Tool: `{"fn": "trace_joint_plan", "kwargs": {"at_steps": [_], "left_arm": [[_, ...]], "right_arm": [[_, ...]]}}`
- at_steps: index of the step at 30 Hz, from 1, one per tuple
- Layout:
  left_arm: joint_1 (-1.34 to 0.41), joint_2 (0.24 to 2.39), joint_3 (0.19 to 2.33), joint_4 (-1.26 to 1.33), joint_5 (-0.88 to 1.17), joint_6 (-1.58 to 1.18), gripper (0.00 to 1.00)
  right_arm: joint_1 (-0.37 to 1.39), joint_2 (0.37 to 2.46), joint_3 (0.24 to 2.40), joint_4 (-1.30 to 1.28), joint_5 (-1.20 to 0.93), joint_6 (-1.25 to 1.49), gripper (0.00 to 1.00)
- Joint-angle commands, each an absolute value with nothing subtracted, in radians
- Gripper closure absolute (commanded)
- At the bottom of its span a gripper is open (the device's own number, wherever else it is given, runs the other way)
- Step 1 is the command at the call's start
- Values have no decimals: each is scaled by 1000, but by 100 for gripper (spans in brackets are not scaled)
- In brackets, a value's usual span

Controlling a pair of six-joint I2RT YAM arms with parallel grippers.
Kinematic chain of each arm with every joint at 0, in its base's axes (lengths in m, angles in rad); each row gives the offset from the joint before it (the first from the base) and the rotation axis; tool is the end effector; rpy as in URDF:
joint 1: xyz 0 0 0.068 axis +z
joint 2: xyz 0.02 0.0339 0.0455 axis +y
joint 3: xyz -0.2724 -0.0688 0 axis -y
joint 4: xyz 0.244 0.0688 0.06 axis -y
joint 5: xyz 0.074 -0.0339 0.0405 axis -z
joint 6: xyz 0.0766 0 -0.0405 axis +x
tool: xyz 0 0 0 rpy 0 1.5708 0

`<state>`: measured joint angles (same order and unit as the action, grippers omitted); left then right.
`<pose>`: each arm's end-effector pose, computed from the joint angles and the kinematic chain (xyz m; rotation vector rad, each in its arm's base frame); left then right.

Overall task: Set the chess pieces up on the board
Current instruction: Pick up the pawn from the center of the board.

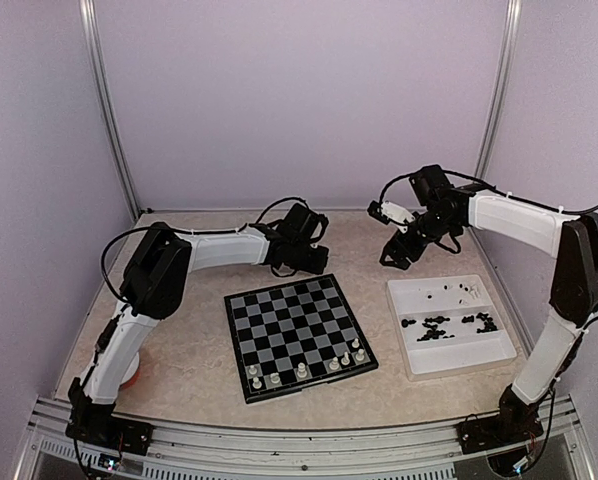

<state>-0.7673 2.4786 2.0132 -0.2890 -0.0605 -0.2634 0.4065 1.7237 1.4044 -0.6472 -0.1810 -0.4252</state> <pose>0.4274 -0.4058 0.1222 0.5599 2.2992 -0.4421 0.3591 0.1696 0.2402 -1.0864 2.2832 0.2220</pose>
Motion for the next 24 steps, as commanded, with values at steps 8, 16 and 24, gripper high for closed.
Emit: {"fn": "trace_joint_plan", "kwargs": {"at_steps": [8,16,24], "left_arm": [[-753,2554,2092,-323,-32,-267,85],[-755,2506,2065,-327,-57,-246,100],[-775,2162,1742,-357,-71,-172,100]], "right_arm": [[408,1738,1401,-621,-197,-423,20],[408,1754,1407,-625,-204,-423,22],[408,1750,1410,-623,-210,-426,22]]}}
